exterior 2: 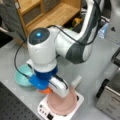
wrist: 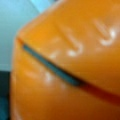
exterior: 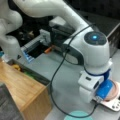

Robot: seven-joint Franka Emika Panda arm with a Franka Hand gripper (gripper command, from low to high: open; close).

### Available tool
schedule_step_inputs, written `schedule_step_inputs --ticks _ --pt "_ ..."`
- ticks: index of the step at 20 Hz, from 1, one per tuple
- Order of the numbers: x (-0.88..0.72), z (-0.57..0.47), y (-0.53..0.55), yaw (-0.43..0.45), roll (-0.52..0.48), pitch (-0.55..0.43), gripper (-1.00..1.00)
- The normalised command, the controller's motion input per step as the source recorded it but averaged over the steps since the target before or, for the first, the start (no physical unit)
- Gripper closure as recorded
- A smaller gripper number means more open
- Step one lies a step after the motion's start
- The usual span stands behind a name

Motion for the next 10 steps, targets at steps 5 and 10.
schedule_step_inputs --ticks 5,10 --pt "-0.15 -0.10 0.40 -0.012 -0.134 -0.008 1.00" --pt "-0.08 -0.15 0.11 0.064 -0.176 -0.058 1.00"
